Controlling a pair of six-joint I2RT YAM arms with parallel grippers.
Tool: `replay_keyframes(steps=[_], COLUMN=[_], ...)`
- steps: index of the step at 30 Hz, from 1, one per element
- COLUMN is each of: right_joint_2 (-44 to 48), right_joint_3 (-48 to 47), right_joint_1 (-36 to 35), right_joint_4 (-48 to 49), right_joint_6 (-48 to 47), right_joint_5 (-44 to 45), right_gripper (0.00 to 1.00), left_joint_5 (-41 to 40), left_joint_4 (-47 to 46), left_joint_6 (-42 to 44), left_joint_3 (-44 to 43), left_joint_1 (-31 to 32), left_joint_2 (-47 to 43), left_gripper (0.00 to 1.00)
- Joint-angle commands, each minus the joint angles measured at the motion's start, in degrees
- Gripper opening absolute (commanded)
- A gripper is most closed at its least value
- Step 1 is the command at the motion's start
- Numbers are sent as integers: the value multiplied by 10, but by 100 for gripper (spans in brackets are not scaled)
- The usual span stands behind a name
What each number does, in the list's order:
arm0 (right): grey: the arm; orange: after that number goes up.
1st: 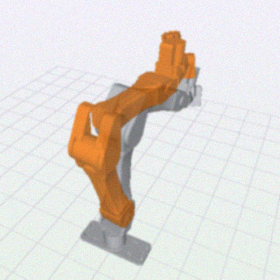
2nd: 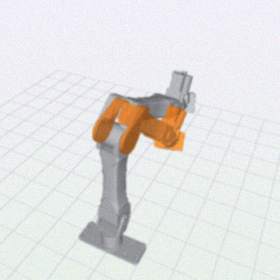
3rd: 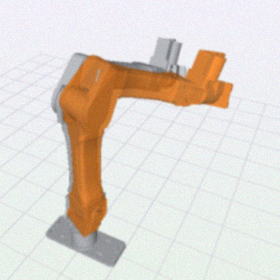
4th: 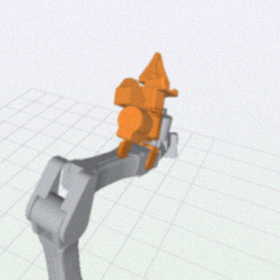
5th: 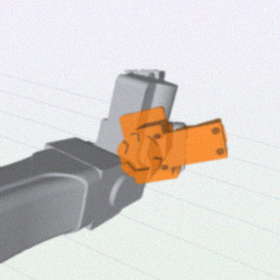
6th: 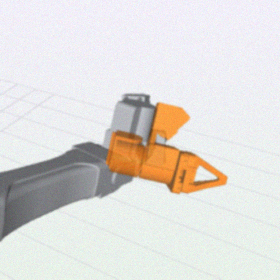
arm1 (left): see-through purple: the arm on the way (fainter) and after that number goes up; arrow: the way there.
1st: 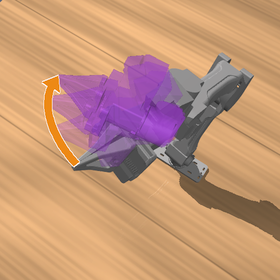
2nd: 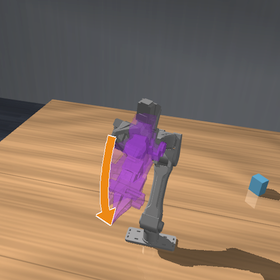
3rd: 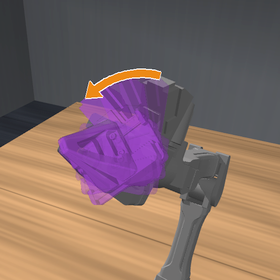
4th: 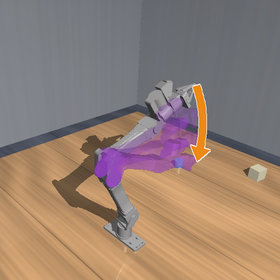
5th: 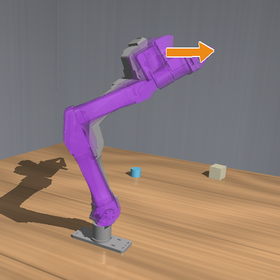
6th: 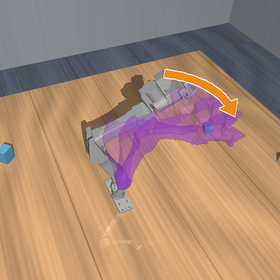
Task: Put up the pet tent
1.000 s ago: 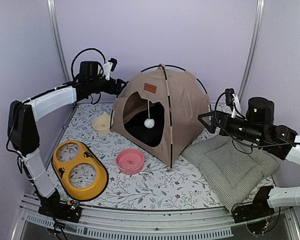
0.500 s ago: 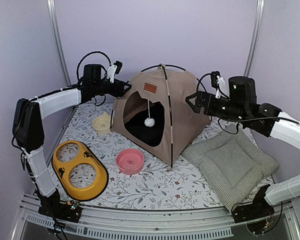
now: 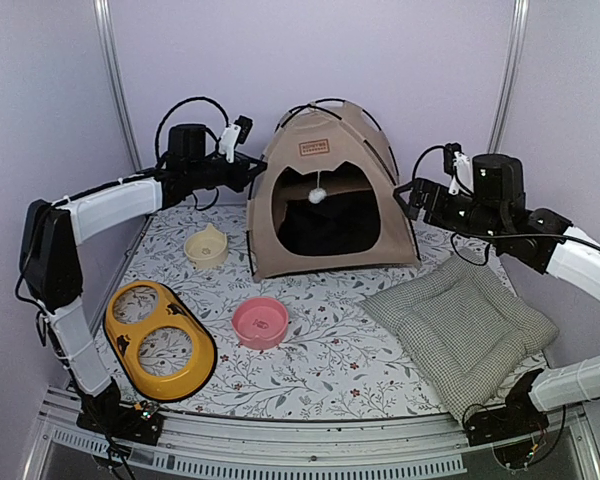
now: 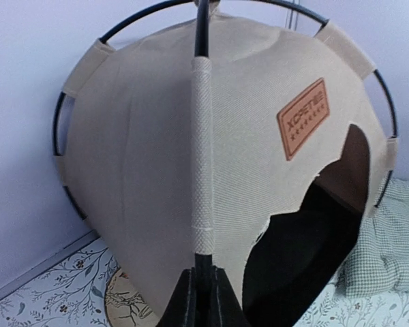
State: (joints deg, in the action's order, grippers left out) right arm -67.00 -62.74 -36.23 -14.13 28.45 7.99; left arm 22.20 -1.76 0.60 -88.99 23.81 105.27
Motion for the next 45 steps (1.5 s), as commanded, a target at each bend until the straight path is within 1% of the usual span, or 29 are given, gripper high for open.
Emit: replay_keyframes(steps=[1, 4, 7, 12, 16, 20, 23, 27, 30, 31, 34, 35, 36, 37, 39, 41, 42, 43, 45], right_joint_2=[41, 51, 57, 39, -22, -107, -166, -227, -272, -285, -305, -306, -305, -302, -279, -244, -221, -198, -145], right_joint_3=[65, 116, 171, 241, 270, 253, 217, 189, 169, 164, 172, 177, 181, 185, 192, 196, 196, 196, 193], right_joint_1=[68, 118, 155, 185, 201, 241, 263, 278, 279, 279, 279, 279, 279, 279, 279, 280, 280, 280, 280], right_joint_4=[-24, -27, -15, 40, 93, 110, 105, 99, 96, 99, 120, 123, 125, 125, 119, 105, 93, 82, 58], right_joint_6=[22, 41, 68, 116, 155, 190, 190, 186, 180, 178, 177, 177, 179, 180, 180, 181, 179, 178, 169], right_joint_5=[-6, -43, -52, -47, -33, -40, -36, -16, -37, -48, -77, -78, -78, -76, -67, -50, -39, -26, 0], right_gripper=[99, 99, 99, 99, 99, 99, 99, 99, 100, 98, 89, 84, 77, 66, 35, 9, 3, 0, 0], left_joint_5=[-40, -91, -117, -91, -59, -39, -22, -8, -5, -3, 3, 3, 4, 3, -4, -16, -22, -28, -34], left_joint_4=[-68, -83, -82, -73, -72, -71, -77, -88, -98, -101, -112, -113, -113, -113, -111, -107, -105, -102, -103], left_joint_6=[-7, 10, 16, 18, 27, 26, 17, 12, 8, 5, -5, -7, -8, -9, -8, -10, -12, -13, -16], left_joint_3=[30, 29, 11, -21, -41, -48, -44, -34, -28, -27, -26, -28, -30, -32, -37, -42, -45, -48, -49], left_joint_1=[41, 73, 89, 99, 103, 104, 105, 112, 114, 114, 116, 117, 119, 121, 123, 125, 126, 126, 128], left_joint_2=[-67, -69, -60, -37, -27, -20, -17, -19, -21, -22, -20, -19, -18, -16, -14, -9, -7, -5, -4], left_gripper=[0, 0, 0, 0, 0, 0, 0, 0, 0, 0, 0, 0, 0, 0, 0, 0, 0, 0, 0])
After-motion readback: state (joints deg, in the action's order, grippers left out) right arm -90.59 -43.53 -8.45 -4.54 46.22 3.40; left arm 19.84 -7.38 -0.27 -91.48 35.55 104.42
